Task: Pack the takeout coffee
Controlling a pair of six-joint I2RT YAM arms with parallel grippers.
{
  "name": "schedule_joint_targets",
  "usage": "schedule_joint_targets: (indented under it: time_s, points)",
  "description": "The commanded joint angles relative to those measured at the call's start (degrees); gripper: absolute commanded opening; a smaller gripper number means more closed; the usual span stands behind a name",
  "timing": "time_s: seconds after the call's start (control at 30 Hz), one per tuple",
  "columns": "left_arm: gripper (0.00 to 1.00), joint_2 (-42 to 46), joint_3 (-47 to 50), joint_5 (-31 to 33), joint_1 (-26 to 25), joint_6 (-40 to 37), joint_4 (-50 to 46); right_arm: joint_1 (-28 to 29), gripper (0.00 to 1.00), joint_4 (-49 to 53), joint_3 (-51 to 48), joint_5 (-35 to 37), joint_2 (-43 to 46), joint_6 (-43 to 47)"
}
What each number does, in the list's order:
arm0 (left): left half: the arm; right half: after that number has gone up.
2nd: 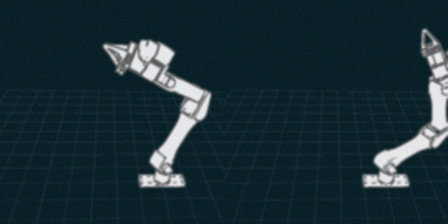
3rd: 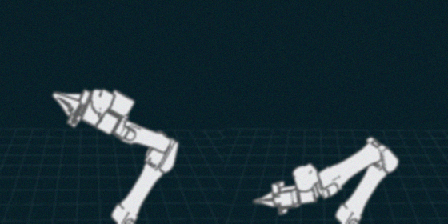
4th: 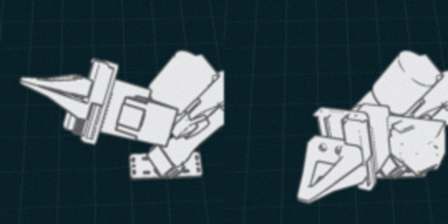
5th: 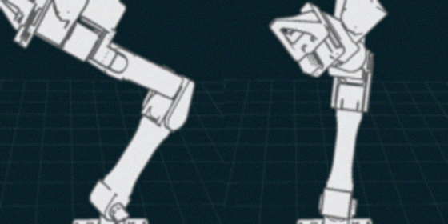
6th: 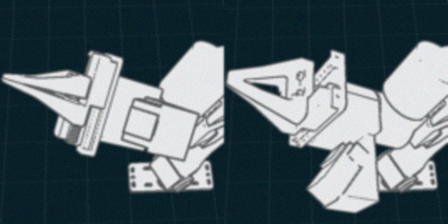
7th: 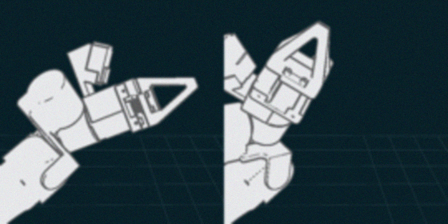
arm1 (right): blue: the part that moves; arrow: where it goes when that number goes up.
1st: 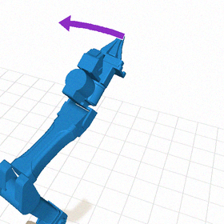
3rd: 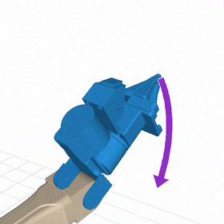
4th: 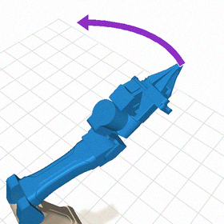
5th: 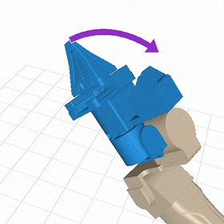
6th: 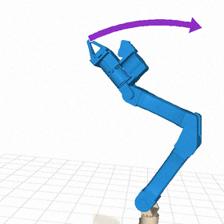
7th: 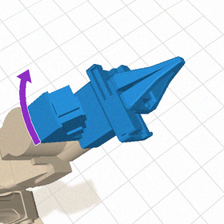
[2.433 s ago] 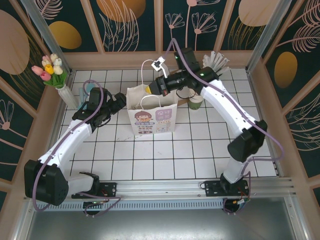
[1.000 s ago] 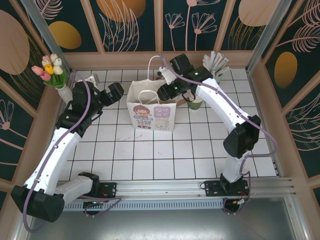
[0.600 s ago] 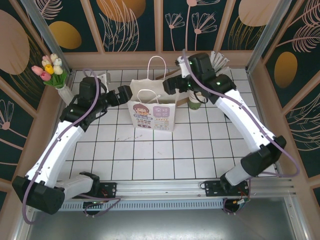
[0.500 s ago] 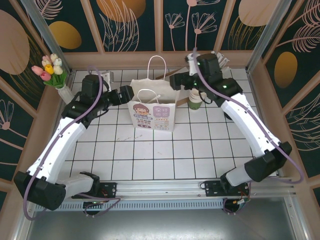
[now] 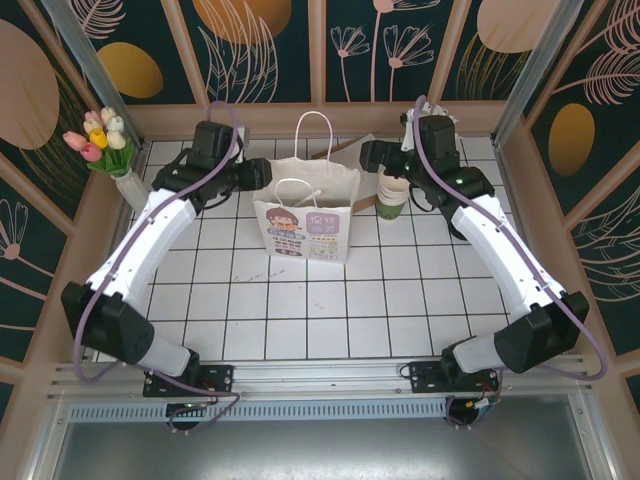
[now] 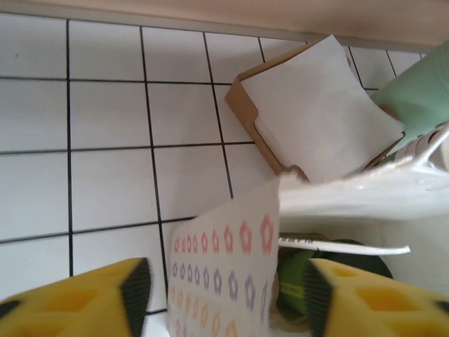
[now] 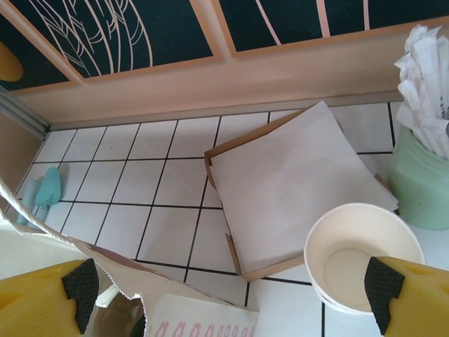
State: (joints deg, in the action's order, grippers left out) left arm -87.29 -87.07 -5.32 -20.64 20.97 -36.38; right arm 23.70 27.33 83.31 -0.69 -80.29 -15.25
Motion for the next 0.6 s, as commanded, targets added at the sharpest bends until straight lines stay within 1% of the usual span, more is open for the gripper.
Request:
schedule_joint_targets:
  time_s: [0.0, 0.1, 0.2, 0.27, 0.3, 0.37, 0.43, 0.57]
  points:
    - [0.45, -3.49, -4.49, -0.35, -0.10, -1.83, -2.93, 0.13, 0.99, -2.65, -1.49, -1.84, 0.03, -1.97]
    - [0.33, -4.32, -5.57, 0.75, -0.14, -1.87, -4.22, 0.17, 0.99, -1.80, -0.50, -2.34, -2.20, -3.13]
    - [0.21, -3.03, -5.05, 2.85, -0.14, -1.74, -4.70, 0.35, 0.99, -1.84, 1.76, -4.51, -6.29, -4.94]
    - [0.07, -1.84, -4.83, 4.90, -0.10, -1.29, -5.56, 0.99, 0.99, -1.24, 4.51, -4.55, -10.05, -6.10]
    - [0.03, -1.17, -4.78, 5.94, -0.10, -0.95, -6.29, 1.39, 0.99, -0.55, 6.62, -4.11, -12.46, -6.71]
    - [0.00, 0.09, -4.78, 8.33, -0.10, -0.42, -7.91, 2.26, 0.99, 1.18, 11.51, -3.59, -17.26, -7.71]
    - [0.00, 1.25, -4.87, 10.65, 0.06, 0.01, -9.71, 2.97, 0.99, 2.55, 16.05, -2.53, -22.40, -9.70]
    - [0.00, 1.90, -5.08, 12.09, 1.37, 1.07, -12.98, 3.59, 0.99, 4.74, 23.78, -1.08, -31.16, -12.45]
